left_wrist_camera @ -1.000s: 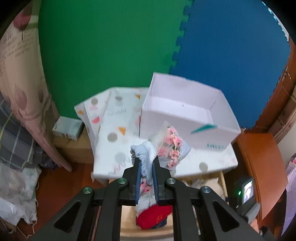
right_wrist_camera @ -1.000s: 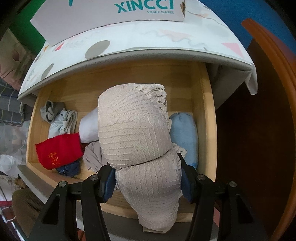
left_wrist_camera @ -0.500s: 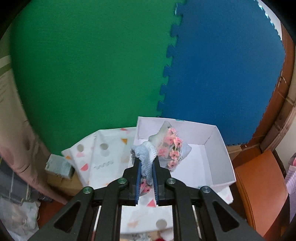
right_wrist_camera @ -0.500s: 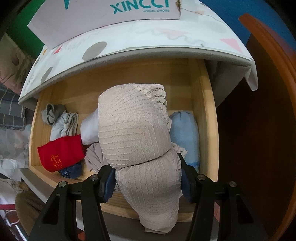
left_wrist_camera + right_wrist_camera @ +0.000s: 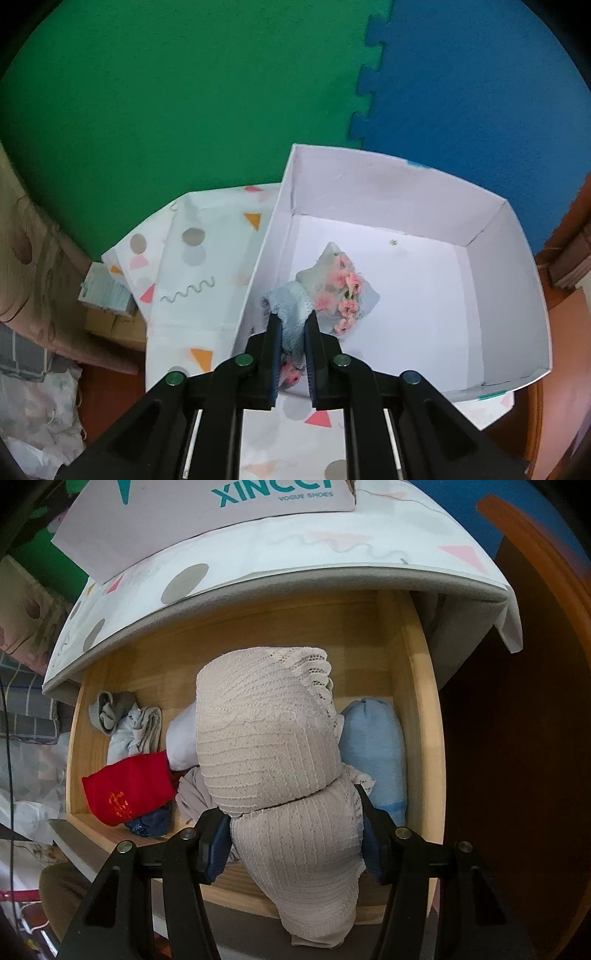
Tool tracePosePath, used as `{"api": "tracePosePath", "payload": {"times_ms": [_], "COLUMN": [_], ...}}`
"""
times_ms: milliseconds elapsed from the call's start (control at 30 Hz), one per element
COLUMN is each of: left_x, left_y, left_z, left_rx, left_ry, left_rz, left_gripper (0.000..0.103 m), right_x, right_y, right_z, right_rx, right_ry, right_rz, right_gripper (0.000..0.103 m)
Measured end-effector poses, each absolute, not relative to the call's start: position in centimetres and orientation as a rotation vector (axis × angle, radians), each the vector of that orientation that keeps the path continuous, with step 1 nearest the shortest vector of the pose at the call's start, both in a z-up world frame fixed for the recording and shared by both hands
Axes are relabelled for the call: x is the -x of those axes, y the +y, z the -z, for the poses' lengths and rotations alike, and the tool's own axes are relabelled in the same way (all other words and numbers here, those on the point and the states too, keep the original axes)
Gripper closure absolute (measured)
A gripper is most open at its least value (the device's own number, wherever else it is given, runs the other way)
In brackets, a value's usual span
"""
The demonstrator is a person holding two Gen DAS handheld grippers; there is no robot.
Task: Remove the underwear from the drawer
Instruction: 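Lift the floral underwear with the left tool and lower it into the white box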
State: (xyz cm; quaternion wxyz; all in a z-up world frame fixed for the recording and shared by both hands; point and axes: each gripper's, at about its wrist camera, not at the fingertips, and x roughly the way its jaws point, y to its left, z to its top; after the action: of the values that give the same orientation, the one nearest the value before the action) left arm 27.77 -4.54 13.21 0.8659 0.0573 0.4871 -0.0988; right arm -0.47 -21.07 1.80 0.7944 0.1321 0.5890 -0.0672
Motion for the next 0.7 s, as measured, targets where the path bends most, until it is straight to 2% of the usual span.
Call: {"api": "tracePosePath", "payload": {"times_ms": [700], "left_x": [-22.0], "left_y": [-2.8], "left_z": [-13.0], "left_rx": [-0.187], "left_ry": [1.056], "left_rz": [0.139], "left_gripper": [0.092], "right_x": [0.4], "right_y": [-20.9], "right_z": [-1.8], "right_rx": [-0.286], "right_ry": [1.263], "right_rz": [0.15], "right_gripper": [0.048]}}
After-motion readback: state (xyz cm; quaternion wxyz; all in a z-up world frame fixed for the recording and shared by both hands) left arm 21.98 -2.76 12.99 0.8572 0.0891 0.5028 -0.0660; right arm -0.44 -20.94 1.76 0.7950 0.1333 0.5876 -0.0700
